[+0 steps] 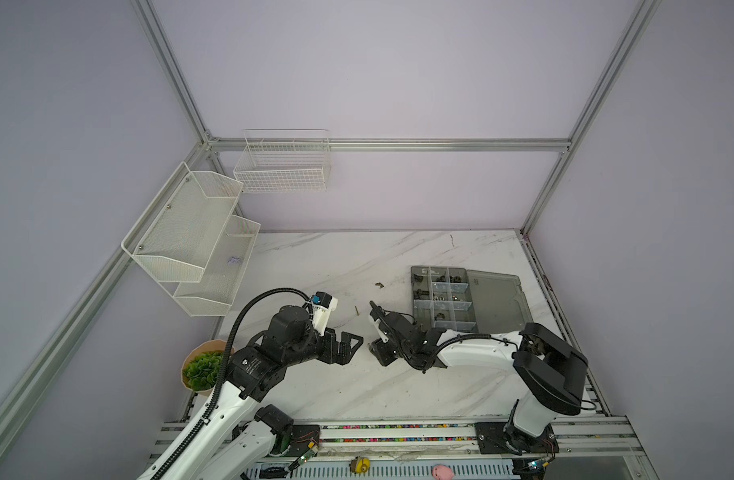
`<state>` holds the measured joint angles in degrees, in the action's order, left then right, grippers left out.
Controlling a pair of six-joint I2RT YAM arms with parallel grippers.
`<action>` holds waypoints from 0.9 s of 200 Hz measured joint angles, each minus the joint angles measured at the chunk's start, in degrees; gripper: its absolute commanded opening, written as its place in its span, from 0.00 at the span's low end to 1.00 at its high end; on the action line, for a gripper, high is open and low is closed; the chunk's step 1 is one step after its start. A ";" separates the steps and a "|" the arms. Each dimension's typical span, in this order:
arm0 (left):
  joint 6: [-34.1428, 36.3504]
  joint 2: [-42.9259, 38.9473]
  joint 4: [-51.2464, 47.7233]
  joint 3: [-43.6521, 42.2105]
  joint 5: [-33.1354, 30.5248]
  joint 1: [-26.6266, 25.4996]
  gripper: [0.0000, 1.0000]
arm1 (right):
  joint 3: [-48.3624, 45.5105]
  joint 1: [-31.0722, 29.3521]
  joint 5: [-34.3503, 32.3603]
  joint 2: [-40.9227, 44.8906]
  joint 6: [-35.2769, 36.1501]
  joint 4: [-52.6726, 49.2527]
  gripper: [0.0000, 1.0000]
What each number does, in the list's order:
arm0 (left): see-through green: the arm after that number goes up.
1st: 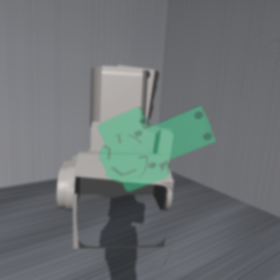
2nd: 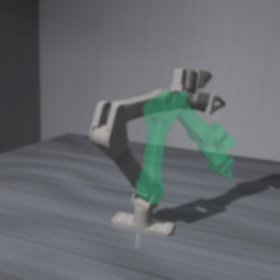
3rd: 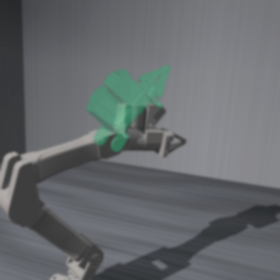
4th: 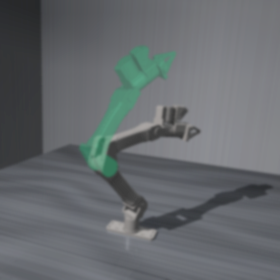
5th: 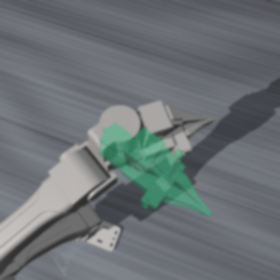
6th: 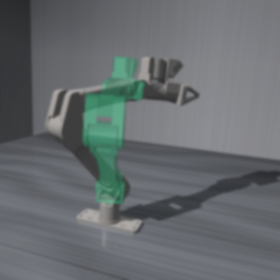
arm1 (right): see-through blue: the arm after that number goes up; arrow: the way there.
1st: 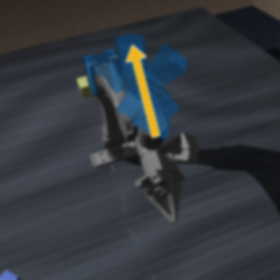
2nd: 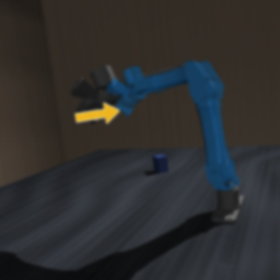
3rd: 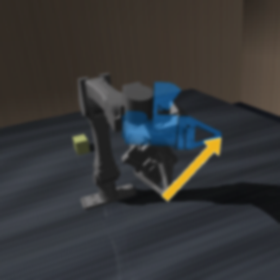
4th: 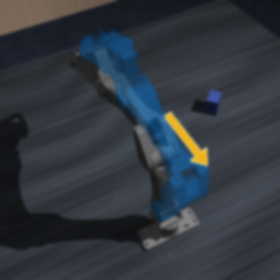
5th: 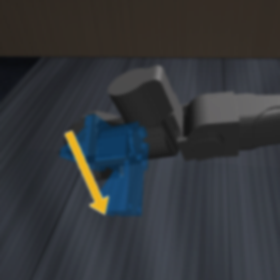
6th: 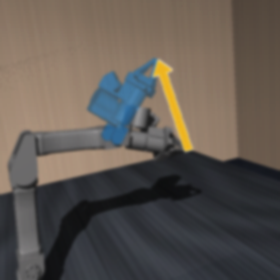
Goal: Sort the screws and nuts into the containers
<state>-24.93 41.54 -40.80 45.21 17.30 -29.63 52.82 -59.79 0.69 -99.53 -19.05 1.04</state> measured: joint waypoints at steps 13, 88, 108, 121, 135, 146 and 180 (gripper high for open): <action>0.02 -0.17 0.00 0.00 -0.02 0.00 1.00 | 0.00 -0.39 -0.96 -2.19 -1.36 0.61 0.43; 0.00 -0.74 -0.02 0.00 -0.02 0.00 0.99 | 4.31 -0.44 -6.27 -6.95 -3.17 2.45 0.39; 0.02 -0.74 -0.02 0.00 -0.02 0.00 1.00 | 6.05 -1.11 -7.45 -8.46 -2.99 2.29 0.37; 0.02 -0.74 0.00 0.00 -0.04 0.00 1.00 | 6.71 -1.68 -8.28 -8.96 -2.84 2.05 0.29; 0.02 -0.74 -0.02 0.00 -0.04 0.00 1.00 | 7.21 -2.03 -9.05 -9.40 -2.97 1.55 0.18; 0.02 -0.74 -0.02 0.00 -0.13 0.00 1.00 | 7.80 -2.12 -9.84 -9.79 -3.21 0.83 0.12; 0.02 -0.72 -0.02 0.00 -0.17 0.00 1.00 | 8.13 -2.16 -10.78 -9.73 -4.00 0.02 0.09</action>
<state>-24.91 40.82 -40.82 45.21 17.12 -29.63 60.95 -61.95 -10.09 -109.25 -23.05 1.06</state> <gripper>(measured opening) 0.995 0.103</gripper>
